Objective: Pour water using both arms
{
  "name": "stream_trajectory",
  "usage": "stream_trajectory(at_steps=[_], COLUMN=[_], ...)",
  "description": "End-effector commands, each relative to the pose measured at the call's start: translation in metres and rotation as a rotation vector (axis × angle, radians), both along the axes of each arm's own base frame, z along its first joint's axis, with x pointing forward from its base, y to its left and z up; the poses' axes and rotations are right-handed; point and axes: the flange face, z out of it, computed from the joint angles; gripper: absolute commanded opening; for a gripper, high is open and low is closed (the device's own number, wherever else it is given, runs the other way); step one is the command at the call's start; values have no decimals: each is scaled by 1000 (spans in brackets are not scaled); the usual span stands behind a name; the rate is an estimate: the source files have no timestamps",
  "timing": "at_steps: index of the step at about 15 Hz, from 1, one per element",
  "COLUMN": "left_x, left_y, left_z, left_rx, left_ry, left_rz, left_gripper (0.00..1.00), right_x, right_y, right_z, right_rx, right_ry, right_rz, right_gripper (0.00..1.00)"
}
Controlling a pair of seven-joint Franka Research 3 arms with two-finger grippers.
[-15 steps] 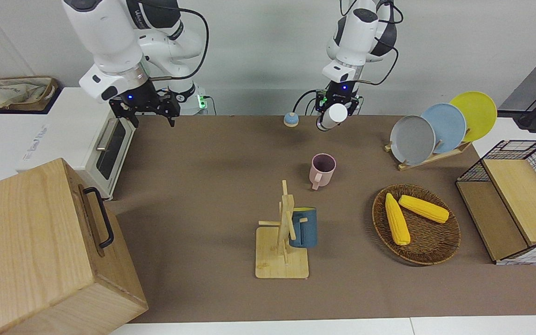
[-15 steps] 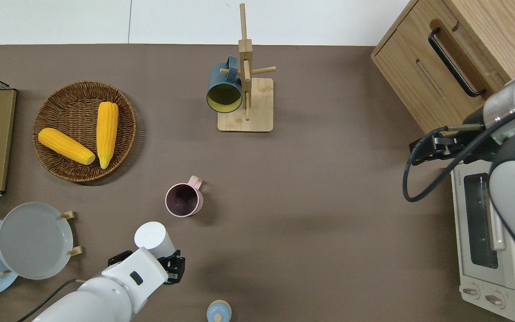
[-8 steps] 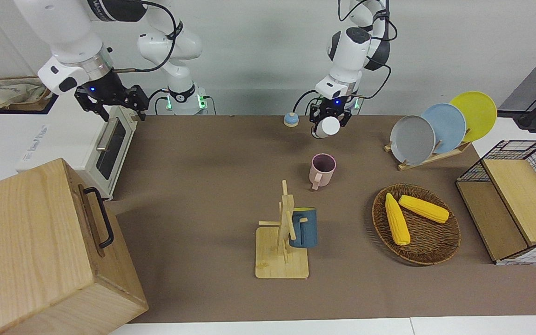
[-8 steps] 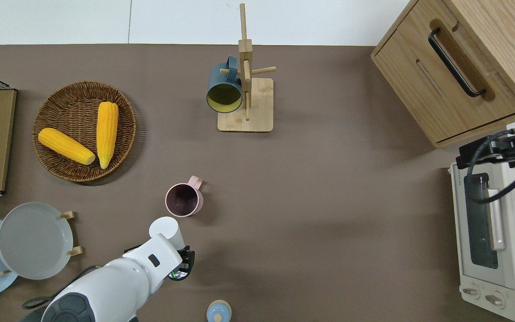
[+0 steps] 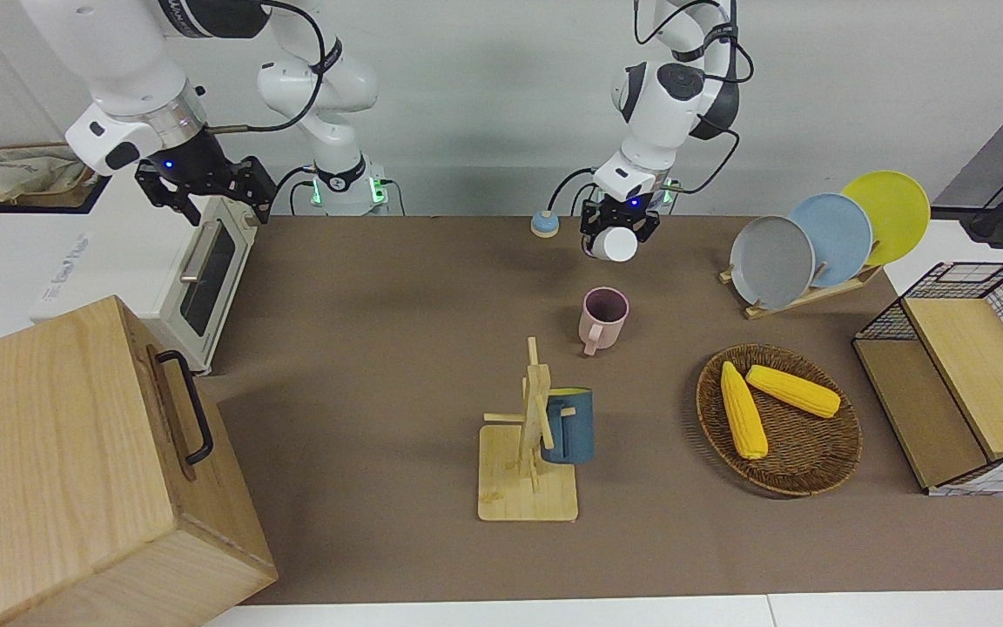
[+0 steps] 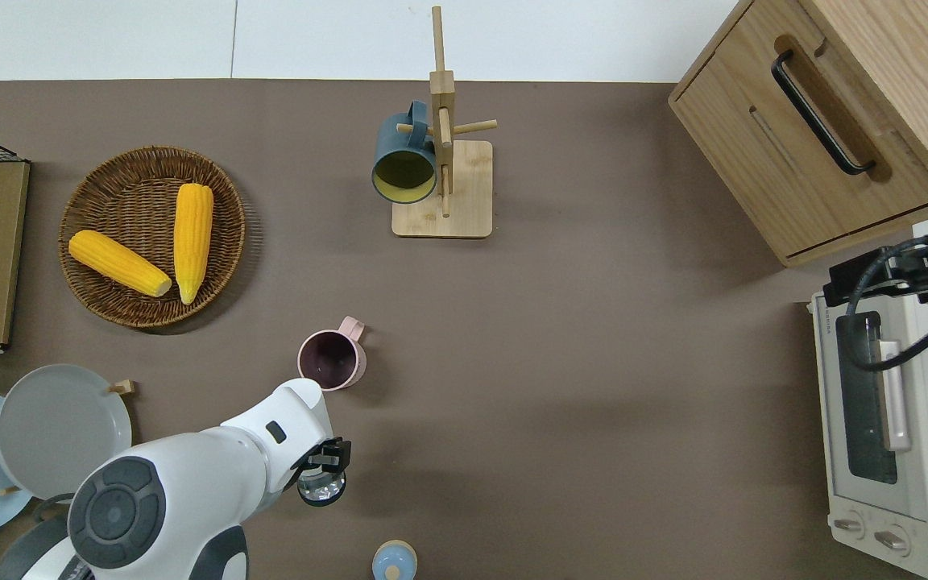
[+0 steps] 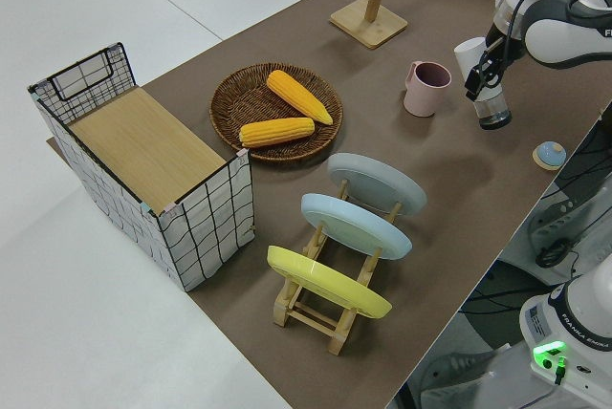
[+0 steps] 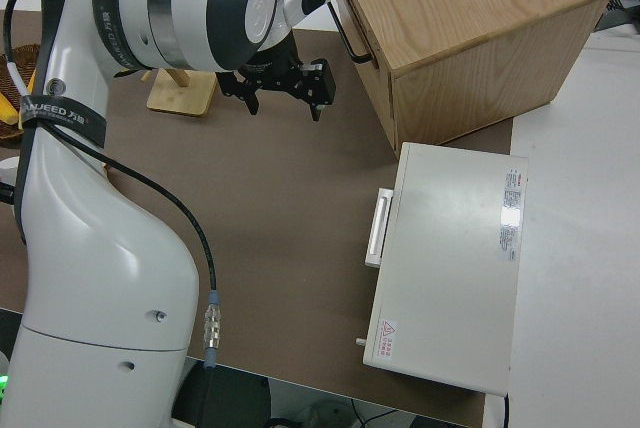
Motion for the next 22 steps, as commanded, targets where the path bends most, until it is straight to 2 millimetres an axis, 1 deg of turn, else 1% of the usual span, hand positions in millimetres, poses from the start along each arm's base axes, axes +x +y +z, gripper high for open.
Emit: stream_trajectory(at_steps=[1,4,7,22], left_x=[21,37,45,45], left_y=[-7,-15,-17,-16], left_z=[6,6,0,0], left_rx=[10,41,84,85], left_ry=[83,148,215,229], left_rz=[14,18,3,4], left_gripper=[0,0,0,0], right_x=[-6,-6,-6,-6], right_y=[-1,1,3,3], right_z=[2,2,2,2], right_rx=[13,14,14,14], right_ry=[-3,-3,-3,-3], right_rz=[16,19,23,23], right_gripper=[994,994,994,994])
